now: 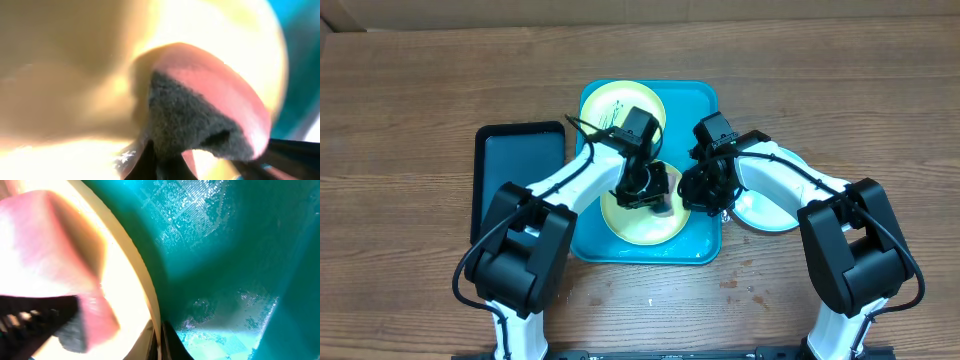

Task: Clean dirty plates on tray and stack at the side
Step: 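Scrub the lower yellow plate with the sponge in the left gripper, then return the sponge to the black tray with the left gripper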

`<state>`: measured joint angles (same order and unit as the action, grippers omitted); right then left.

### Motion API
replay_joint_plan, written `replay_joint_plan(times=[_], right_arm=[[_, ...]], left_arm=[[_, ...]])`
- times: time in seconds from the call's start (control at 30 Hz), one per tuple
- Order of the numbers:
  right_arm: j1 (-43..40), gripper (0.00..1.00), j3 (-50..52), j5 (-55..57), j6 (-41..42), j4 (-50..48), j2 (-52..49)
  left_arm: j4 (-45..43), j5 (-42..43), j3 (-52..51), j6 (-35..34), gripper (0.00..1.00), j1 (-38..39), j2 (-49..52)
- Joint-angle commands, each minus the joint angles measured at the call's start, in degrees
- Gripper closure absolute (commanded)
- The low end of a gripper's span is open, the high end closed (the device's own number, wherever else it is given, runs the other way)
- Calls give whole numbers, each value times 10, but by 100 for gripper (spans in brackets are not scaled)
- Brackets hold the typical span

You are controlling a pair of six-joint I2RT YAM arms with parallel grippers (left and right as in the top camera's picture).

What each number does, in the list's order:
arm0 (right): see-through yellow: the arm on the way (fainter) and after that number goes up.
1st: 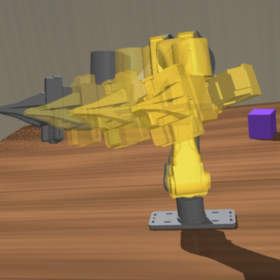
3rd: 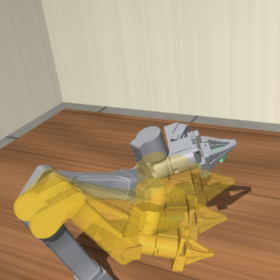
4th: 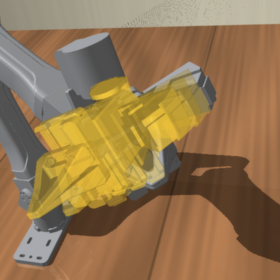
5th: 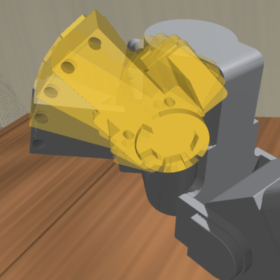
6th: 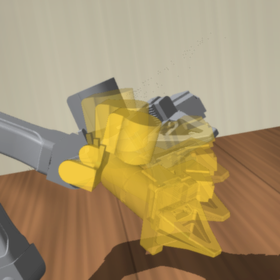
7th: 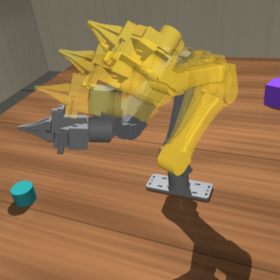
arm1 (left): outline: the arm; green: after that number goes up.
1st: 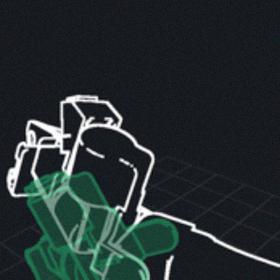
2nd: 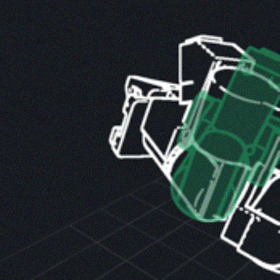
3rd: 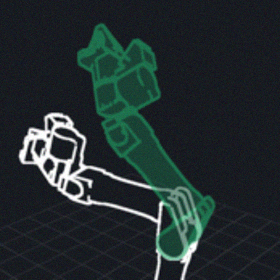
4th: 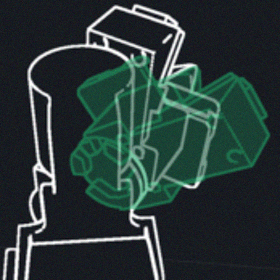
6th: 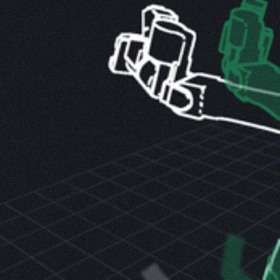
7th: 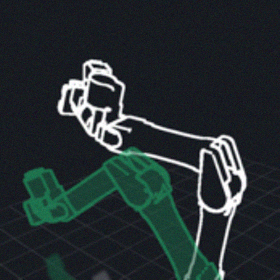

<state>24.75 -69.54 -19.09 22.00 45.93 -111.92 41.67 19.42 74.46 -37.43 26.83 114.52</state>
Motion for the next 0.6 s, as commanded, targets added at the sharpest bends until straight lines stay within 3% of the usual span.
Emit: replay_joint_plan(times=[0.0,0.1,0.23,0.4,0.47,0.57], right_arm=[[-3,96,9,55,-8,9,-20],[-3,96,9,55,-8,9,-20],[-3,96,9,55,-8,9,-20],[-3,96,9,55,-8,10,-20],[-3,96,9,55,-8,11,-20],[-3,96,9,55,-8,12,-20]], left_arm=[[68,-184,16,-14,96,-32,28],[116,-270,36,2,96,-35,28],[179,-323,68,6,96,-35,28],[252,-264,146,14,96,-44,23],[274,-208,186,59,96,-49,7],[301,-209,224,93,96,-60,-26]])
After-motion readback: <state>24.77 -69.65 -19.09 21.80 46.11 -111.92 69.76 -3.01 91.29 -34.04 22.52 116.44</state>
